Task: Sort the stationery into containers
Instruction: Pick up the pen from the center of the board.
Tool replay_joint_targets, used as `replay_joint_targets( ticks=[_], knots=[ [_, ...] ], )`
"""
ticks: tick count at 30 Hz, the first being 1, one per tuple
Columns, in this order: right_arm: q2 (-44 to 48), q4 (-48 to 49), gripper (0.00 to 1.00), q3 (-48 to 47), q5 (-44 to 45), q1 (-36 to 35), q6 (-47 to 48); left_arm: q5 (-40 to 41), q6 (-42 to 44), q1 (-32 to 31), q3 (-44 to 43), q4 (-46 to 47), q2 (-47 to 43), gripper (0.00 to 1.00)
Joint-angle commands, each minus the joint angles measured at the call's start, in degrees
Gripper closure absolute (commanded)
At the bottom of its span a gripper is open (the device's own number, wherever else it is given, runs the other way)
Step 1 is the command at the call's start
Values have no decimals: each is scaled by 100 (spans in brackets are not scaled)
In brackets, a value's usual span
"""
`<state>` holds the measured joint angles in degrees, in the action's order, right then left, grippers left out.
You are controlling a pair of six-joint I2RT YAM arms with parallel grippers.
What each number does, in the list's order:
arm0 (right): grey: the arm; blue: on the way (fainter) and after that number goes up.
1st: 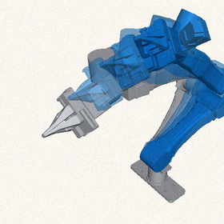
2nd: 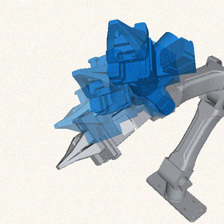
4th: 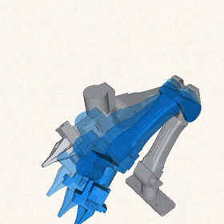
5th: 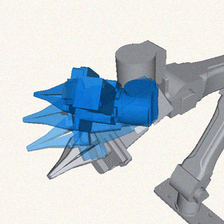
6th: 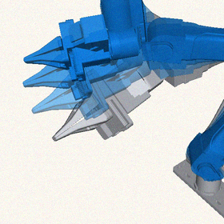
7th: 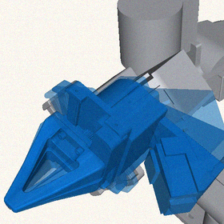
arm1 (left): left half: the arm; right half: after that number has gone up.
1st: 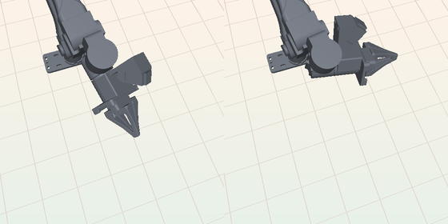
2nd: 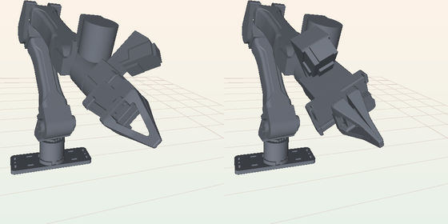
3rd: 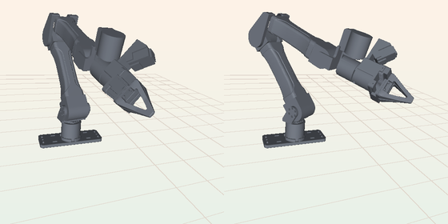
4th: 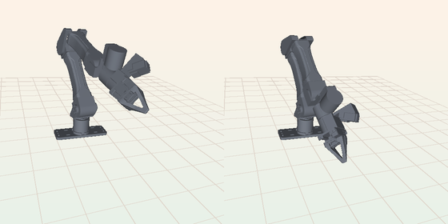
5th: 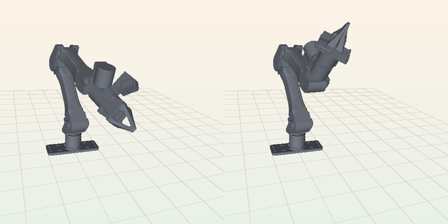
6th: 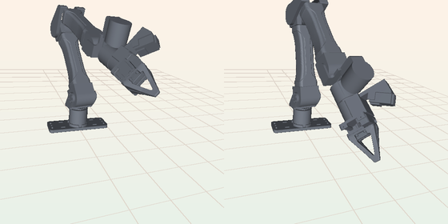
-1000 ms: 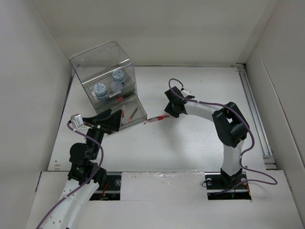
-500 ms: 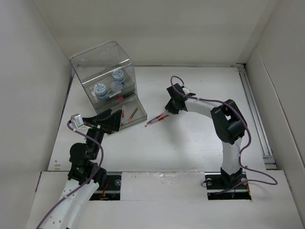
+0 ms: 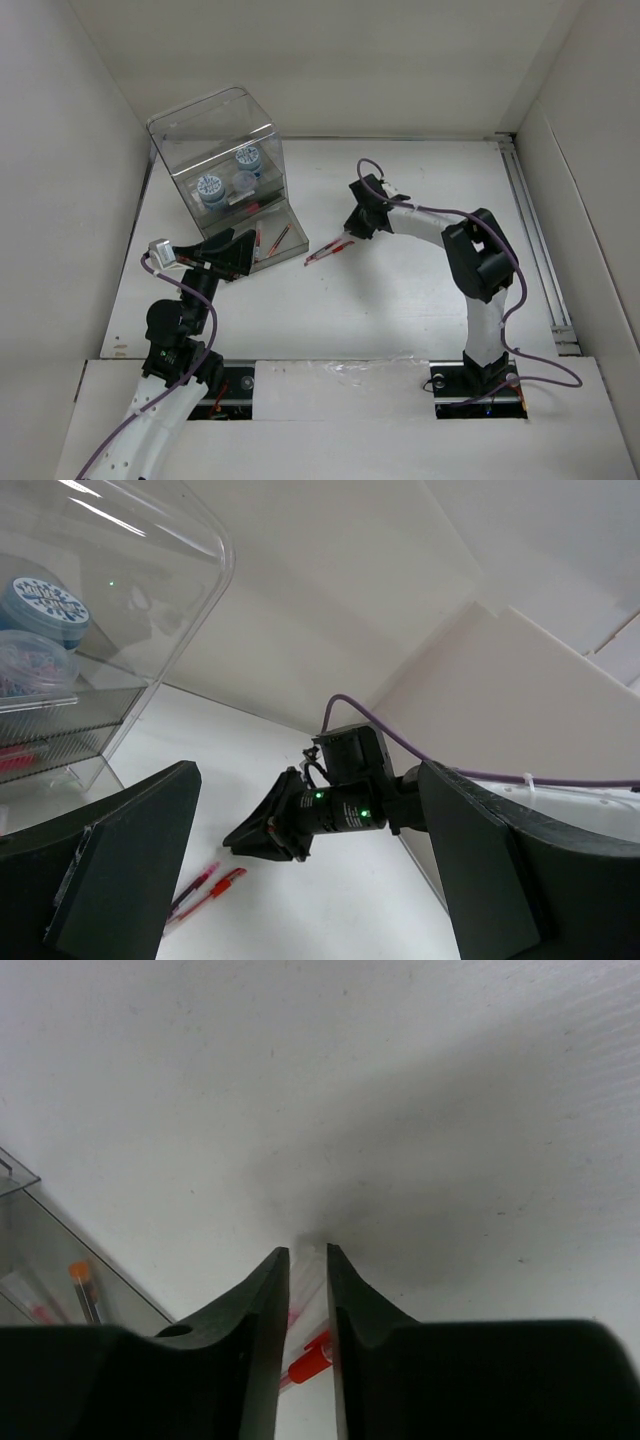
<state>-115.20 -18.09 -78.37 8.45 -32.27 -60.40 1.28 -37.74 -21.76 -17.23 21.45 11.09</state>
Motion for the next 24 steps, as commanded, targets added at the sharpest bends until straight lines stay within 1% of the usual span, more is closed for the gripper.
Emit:
replay_joint_targets(
  ticks=[1, 4, 6, 7, 8, 9, 12, 15, 20, 22, 23, 24],
  knots=[
    [-29, 51, 75, -100, -89, -104, -7, -32, 12, -21, 45, 298, 25, 12],
    [-29, 51, 83, -161, -89, -104, -7, -31, 12, -21, 45, 298, 25, 12],
    [-29, 51, 83, -214, -36, -42, -7, -84, 12, -21, 45, 298, -28, 12],
    [23, 51, 80, -214, -36, -42, -7, -84, 12, -21, 45, 298, -28, 12],
    [24, -27, 71, -275, 16, -42, -7, -32, 12, -21, 45, 298, -28, 12],
    [24, -167, 58, -415, 17, -95, 54, -83, 12, -21, 45, 298, -28, 12],
    [24, -283, 58, -416, 17, -148, 55, -32, 12, -21, 45, 298, -28, 12],
    [172, -283, 58, -171, 130, -218, 55, -31, 12, -21, 45, 298, -28, 12],
    [174, -344, 59, -91, 26, -218, 55, -84, 12, -21, 45, 298, -28, 12],
    [112, -345, 64, -144, -36, -280, 55, -137, 12, -21, 45, 298, -28, 12],
    [112, -345, 64, -144, -36, -332, 55, -137, 12, -21, 45, 298, -28, 12],
    [42, -345, 66, -213, -36, -332, 55, -67, 12, -21, 45, 298, -28, 12]
  ],
)
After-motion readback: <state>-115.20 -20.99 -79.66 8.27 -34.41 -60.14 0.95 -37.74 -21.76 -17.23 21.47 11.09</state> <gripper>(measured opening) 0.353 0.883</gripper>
